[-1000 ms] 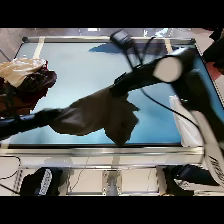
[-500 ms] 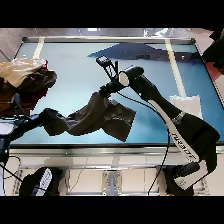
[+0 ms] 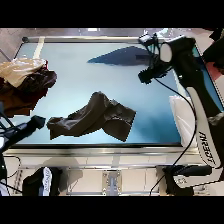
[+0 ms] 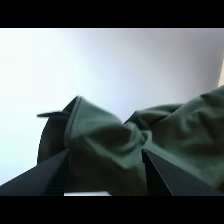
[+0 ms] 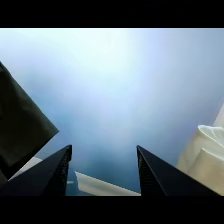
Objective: Fold the shirts.
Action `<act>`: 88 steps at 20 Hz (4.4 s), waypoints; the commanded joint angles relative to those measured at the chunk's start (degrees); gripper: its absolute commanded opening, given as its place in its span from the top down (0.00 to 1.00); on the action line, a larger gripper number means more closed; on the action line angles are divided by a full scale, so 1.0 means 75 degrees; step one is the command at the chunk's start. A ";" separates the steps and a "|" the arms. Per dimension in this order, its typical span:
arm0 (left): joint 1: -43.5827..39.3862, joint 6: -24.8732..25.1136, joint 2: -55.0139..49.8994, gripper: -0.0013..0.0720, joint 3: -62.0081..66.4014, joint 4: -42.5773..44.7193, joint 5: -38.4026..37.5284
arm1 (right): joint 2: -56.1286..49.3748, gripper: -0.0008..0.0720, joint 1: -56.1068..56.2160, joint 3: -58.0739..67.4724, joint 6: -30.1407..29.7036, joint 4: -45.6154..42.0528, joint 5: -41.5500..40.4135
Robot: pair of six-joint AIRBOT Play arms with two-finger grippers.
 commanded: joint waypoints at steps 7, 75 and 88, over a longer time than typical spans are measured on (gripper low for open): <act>0.0090 0.1556 0.0175 0.32 -0.2492 -0.3587 -0.0490 | 0.0493 0.38 -0.0428 0.0020 -0.0067 0.1649 -0.0169; -0.3366 0.1495 -0.0370 0.96 -0.2133 -0.5144 0.2949 | -0.1311 0.98 0.0239 -0.4342 -0.2256 0.7883 -0.5316; -0.1037 0.1058 0.0166 0.97 0.3133 -0.3418 -0.0079 | 0.2958 0.98 0.0233 -0.2218 -0.0662 0.3541 -0.1591</act>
